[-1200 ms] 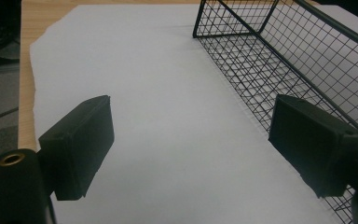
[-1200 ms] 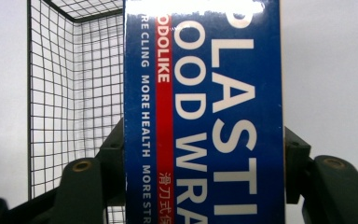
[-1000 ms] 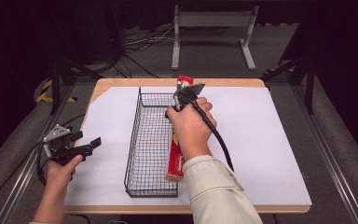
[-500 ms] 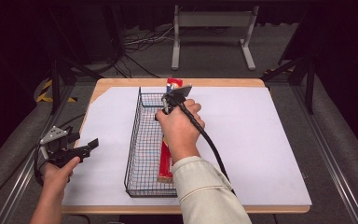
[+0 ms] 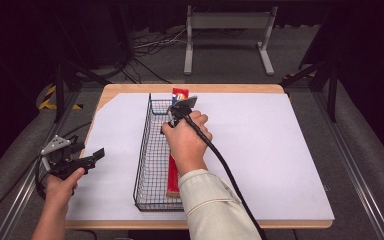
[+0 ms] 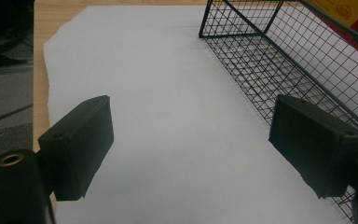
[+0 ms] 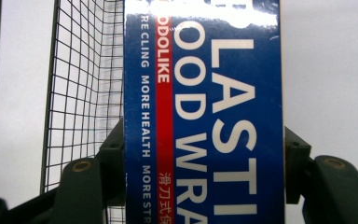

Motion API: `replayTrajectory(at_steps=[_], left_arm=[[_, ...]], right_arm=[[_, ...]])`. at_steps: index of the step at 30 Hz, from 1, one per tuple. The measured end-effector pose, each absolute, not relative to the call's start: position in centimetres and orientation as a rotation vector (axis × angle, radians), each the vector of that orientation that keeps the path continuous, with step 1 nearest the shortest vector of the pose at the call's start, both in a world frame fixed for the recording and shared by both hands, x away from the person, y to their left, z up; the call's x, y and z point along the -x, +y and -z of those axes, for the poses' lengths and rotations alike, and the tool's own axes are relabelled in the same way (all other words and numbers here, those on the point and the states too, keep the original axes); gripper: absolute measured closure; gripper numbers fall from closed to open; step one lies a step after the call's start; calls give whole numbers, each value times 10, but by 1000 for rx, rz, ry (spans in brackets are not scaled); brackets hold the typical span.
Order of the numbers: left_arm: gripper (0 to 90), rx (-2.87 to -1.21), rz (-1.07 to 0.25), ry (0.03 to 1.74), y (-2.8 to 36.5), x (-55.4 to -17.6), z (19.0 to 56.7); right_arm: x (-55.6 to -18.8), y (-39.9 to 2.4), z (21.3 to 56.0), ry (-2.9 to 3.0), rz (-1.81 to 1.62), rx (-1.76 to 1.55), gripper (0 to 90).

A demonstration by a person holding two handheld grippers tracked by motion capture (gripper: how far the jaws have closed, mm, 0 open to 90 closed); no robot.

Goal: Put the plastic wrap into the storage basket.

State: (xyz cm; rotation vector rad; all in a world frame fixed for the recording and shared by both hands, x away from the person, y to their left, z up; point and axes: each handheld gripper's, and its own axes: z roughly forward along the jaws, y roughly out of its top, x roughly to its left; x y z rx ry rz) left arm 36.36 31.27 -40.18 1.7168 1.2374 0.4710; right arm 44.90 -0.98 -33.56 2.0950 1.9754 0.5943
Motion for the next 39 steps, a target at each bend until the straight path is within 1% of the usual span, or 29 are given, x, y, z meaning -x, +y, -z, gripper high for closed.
replayTrajectory(at_steps=[15,39], left_arm=[[143,-1713,-465,1234,314,-363,401],[139,-1718,-456,1229,312,-364,401]], right_arm=[[-453,4,357,2013,-543,-2077,389],[-454,11,383,2049,-434,-2121,387]])
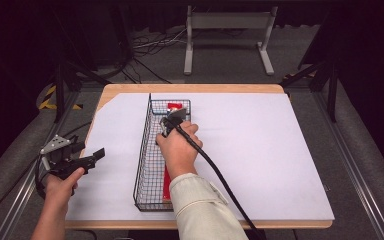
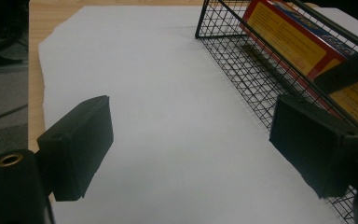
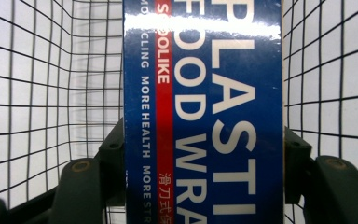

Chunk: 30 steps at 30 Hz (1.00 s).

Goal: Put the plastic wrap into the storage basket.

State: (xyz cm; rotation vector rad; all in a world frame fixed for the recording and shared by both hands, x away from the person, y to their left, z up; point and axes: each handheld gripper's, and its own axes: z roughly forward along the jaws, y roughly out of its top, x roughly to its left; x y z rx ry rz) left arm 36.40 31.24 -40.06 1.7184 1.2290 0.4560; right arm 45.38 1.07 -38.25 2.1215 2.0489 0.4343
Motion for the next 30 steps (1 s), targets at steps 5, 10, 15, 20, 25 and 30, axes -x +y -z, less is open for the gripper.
replayTrajectory(at_steps=[5,10,15,20,25,30], left_arm=[[139,-1716,-454,1229,312,-364,401],[139,-1720,-457,1227,312,-365,401],[139,-1719,-453,1227,312,-365,401],[139,-1718,-449,1226,311,-366,401],[139,-1720,-449,1221,310,-367,401],[139,-1722,-449,1218,310,-368,401]], right_arm=[[-454,12,385,2043,-424,-2123,387],[-454,13,386,2038,-409,-2125,386],[-454,14,387,2042,-402,-2116,385],[-454,15,389,2043,-385,-2104,383],[-453,17,389,2060,-374,-2086,367],[-453,18,387,2055,-424,-2038,315]])
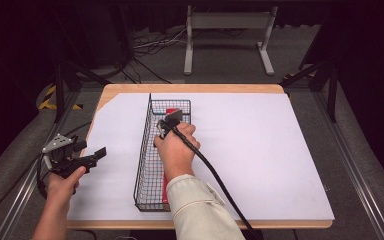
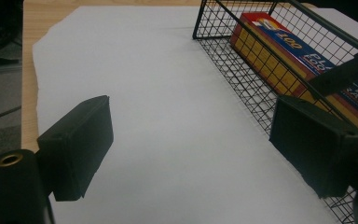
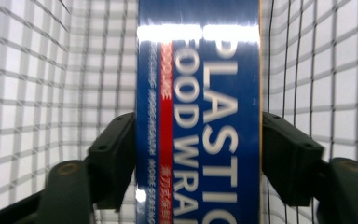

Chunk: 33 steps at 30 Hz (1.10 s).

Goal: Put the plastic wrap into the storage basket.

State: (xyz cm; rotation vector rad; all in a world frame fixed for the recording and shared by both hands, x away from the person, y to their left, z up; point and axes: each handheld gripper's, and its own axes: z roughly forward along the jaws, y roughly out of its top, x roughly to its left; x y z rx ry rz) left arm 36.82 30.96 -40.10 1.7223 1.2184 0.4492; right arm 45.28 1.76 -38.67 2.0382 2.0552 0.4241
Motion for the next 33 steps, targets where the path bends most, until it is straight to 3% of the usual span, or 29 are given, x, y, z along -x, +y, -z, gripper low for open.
replayTrajectory(at_steps=[33], left_arm=[[136,-1792,-478,1207,304,-369,404]], right_arm=[[-443,-26,318,2121,-788,-1789,266]])
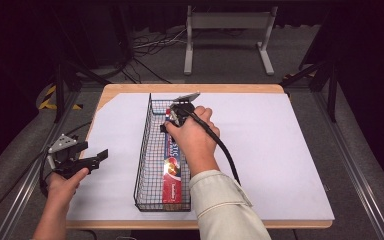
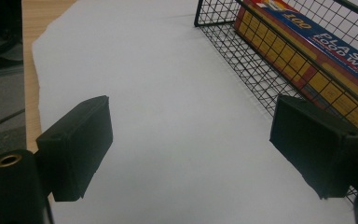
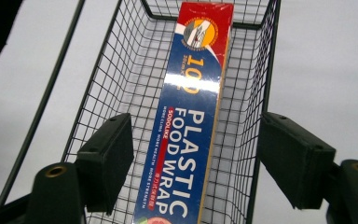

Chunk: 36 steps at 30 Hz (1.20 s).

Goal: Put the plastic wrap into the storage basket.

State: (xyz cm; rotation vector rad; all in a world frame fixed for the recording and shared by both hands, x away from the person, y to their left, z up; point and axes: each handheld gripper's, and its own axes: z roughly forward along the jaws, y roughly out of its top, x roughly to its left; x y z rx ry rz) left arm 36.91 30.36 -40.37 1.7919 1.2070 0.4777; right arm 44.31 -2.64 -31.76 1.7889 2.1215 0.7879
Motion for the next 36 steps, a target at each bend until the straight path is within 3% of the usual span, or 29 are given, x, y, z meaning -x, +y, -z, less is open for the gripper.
replayTrajectory(at_steps=[21,36], left_arm=[[133,-1867,-469,1188,300,-374,411],[132,-1864,-492,1183,302,-375,419]], right_arm=[[-438,-121,289,2159,-929,-1614,182],[-428,-172,285,2164,-1016,-1467,176]])
